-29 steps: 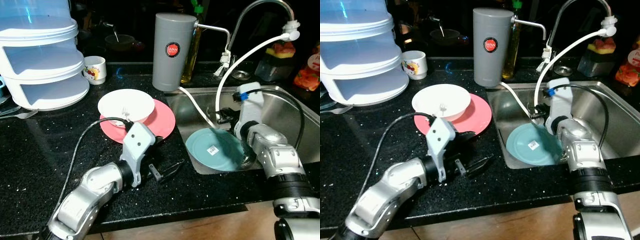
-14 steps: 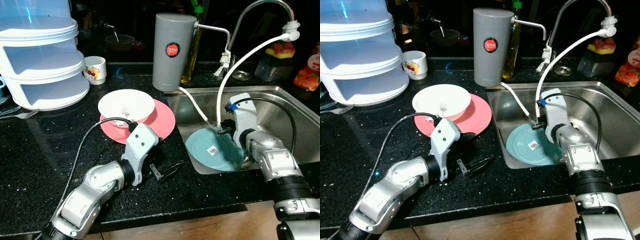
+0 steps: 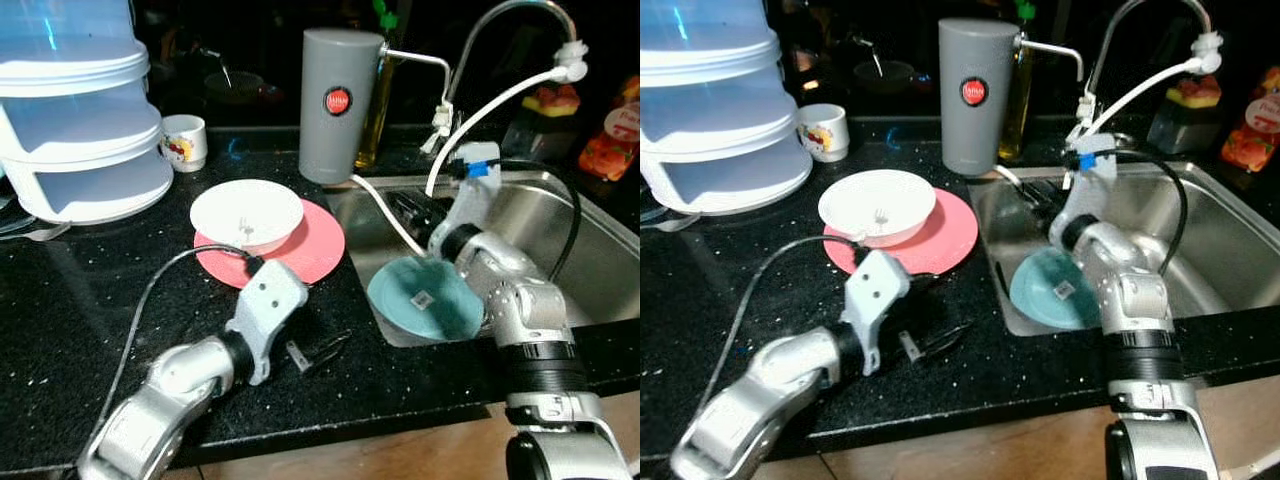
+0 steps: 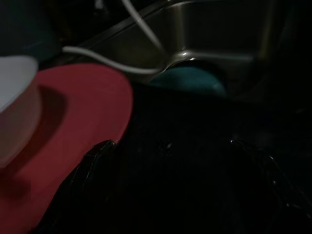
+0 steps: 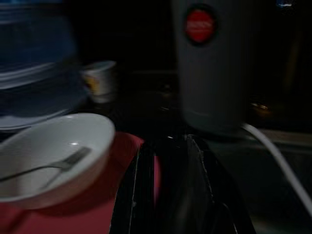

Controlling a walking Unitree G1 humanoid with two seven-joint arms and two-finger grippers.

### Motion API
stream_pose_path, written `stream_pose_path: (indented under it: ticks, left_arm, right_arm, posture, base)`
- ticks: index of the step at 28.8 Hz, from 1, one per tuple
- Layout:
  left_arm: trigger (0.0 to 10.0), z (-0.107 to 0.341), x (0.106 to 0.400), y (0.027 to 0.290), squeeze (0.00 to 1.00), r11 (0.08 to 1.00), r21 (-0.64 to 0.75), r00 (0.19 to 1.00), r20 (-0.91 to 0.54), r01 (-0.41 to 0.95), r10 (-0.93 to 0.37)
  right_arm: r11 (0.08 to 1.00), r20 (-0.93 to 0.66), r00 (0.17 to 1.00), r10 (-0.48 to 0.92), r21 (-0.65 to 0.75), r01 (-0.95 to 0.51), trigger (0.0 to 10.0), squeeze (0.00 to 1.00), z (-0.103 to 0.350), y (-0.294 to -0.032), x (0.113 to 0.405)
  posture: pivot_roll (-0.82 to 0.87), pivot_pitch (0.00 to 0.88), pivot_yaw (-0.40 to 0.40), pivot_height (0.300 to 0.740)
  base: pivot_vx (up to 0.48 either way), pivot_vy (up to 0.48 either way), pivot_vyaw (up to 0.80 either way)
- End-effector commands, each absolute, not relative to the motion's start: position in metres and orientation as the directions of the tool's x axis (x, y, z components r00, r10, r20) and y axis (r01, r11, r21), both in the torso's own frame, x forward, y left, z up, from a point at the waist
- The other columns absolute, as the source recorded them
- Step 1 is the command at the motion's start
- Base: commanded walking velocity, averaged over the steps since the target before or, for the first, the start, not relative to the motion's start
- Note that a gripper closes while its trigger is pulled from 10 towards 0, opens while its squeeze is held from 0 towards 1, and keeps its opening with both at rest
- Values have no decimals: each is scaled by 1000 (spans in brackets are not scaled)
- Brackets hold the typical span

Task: Kitchen organization

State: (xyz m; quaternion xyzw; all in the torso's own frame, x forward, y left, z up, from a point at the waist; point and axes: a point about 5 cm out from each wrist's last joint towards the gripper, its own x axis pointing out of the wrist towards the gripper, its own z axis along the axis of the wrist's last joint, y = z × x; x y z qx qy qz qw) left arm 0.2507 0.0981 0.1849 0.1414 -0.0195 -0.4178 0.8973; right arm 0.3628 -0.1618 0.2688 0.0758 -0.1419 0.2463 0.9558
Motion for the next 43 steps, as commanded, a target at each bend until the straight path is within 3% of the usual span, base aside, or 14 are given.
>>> stream_pose_path:
  ticks: [1, 3, 4, 5, 6, 7, 8, 17, 19, 20, 21, 27, 33, 43]
  left_arm:
    - [10000, 164, 243, 111, 0, 665, 242, 707, -187, 706, -682]
    - [10000, 157, 237, 125, 0, 751, 222, 782, -202, 622, -589]
    - [10000, 155, 234, 130, 0, 783, 213, 810, -206, 585, -550]
    - [10000, 155, 234, 130, 0, 783, 213, 810, -206, 585, -550]
    - [10000, 153, 232, 134, 0, 802, 208, 827, -207, 559, -523]
    - [10000, 153, 232, 134, 0, 802, 208, 827, -207, 559, -523]
    - [10000, 150, 231, 139, 0, 826, 207, 848, -212, 525, -486]
    - [10000, 146, 232, 158, 0, 903, 219, 921, -220, 369, -323]
    - [10000, 146, 234, 163, 0, 922, 209, 935, -214, 326, -282]
    - [10000, 146, 234, 163, 0, 922, 209, 935, -214, 326, -282]
    - [10000, 146, 235, 165, 0, 929, 206, 941, -213, 306, -262]
    - [10000, 145, 234, 169, 0, 943, 200, 951, -212, 266, -224]
    - [10000, 151, 237, 177, 0, 959, 228, 976, -177, 167, -128]
    - [10000, 157, 246, 195, 0, 989, 150, 993, -113, -2, 19]
  right_arm:
    - [813, 356, 780, 514, 87, -576, 10000, 0, 273, -150, 354]
    - [747, 394, 706, 589, 70, -661, 10000, 24, 275, -132, 345]
    - [722, 402, 678, 615, 58, -689, 10000, 400, 275, -124, 342]
    - [722, 402, 678, 615, 58, -689, 10000, 400, 275, -124, 342]
    - [702, 407, 657, 635, 51, -711, 10000, 859, 274, -119, 339]
    - [702, 407, 657, 635, 51, -711, 10000, 859, 274, -119, 339]
    - [672, 410, 627, 662, 46, -739, 10000, 1000, 273, -111, 335]
    - [569, 382, 519, 765, -22, -822, 10000, 1000, 268, -77, 322]
    - [549, 389, 491, 780, -47, -835, 10000, 447, 270, -72, 318]
    - [549, 389, 491, 780, -47, -835, 10000, 447, 270, -72, 318]
    - [538, 387, 475, 791, -68, -840, 10000, 0, 270, -70, 316]
    - [536, 330, 469, 819, -150, -831, 10000, 0, 261, -64, 312]
    - [656, 295, 600, 744, -154, -738, 10000, 0, 256, -77, 329]
    - [707, 319, 644, 695, -144, -692, 10000, 0, 261, -91, 335]
  posture:
    - [9, 24, -33, 740]
    - [9, 24, -33, 740]
    - [9, 24, -33, 740]
    - [9, 24, -33, 740]
    - [19, 37, -39, 740]
    - [19, 37, -39, 740]
    - [21, 40, -41, 740]
    - [22, 46, -42, 740]
    - [19, 50, -38, 740]
    - [19, 50, -38, 740]
    - [19, 50, -38, 740]
    - [14, 51, -37, 740]
    - [15, 52, -37, 740]
    - [14, 52, -38, 740]
  base:
    - [0, 0, 0]
    - [0, 0, 0]
    - [0, 0, 0]
    - [0, 0, 0]
    - [0, 0, 0]
    - [0, 0, 0]
    - [0, 0, 0]
    - [0, 0, 0]
    - [0, 0, 0]
    - [0, 0, 0]
    - [0, 0, 0]
    - [0, 0, 0]
    - [0, 0, 0]
    - [0, 0, 0]
